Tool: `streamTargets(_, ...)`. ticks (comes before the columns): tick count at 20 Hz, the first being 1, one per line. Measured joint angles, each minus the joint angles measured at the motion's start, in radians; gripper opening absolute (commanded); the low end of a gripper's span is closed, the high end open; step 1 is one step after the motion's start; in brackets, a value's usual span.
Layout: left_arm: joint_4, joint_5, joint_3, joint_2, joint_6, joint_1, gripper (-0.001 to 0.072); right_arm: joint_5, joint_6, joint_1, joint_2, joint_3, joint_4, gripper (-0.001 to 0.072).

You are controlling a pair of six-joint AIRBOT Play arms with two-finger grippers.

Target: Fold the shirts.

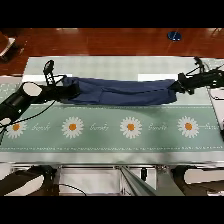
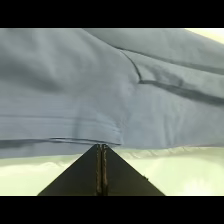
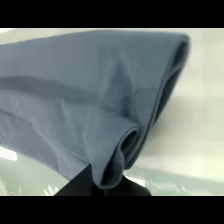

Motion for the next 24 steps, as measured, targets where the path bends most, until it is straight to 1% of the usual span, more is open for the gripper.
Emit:
streamTargets(4, -0.007, 0.027, 0.027, -0.016, 0.003, -0.107, 0.0014, 0.031, -0.030, -0.058, 0.247, -0.134, -0.060, 0.0027)
streamTargets(6, -0.009, 0.041, 0.073, -0.055, 0.003, -0.180, 0.0014, 0.037, -0.038, -0.076, 0.385, -0.207, -0.068, 0.0027)
streamTargets(9, -0.010, 0.021, 0.214, -0.177, 0.000, -0.294, 0.0014, 0.047, -0.033, -0.088, 0.588, -0.296, -0.069, 0.0027)
streamTargets(12, -0.009, -0.041, 0.414, -0.345, -0.010, -0.400, 0.0014, 0.063, -0.011, -0.093, 0.736, -0.339, -0.061, 0.0027)
streamTargets(15, -0.008, -0.122, 0.629, -0.525, -0.054, -0.502, 0.0014, 0.072, 0.010, -0.094, 0.820, -0.356, -0.035, 0.0027)
streamTargets(19, -0.010, -0.191, 0.834, -0.708, -0.121, -0.629, 0.0014, 0.077, 0.013, -0.095, 0.859, -0.363, 0.020, 0.0027)
streamTargets(22, -0.023, -0.227, 0.933, -0.799, -0.146, -0.704, 0.0015, 0.072, 0.014, -0.078, 0.868, -0.364, 0.033, 0.0027)
streamTargets(24, -0.031, -0.257, 0.977, -0.830, -0.153, -0.726, 0.0015, 0.062, 0.013, -0.060, 0.871, -0.365, 0.037, 0.0027)
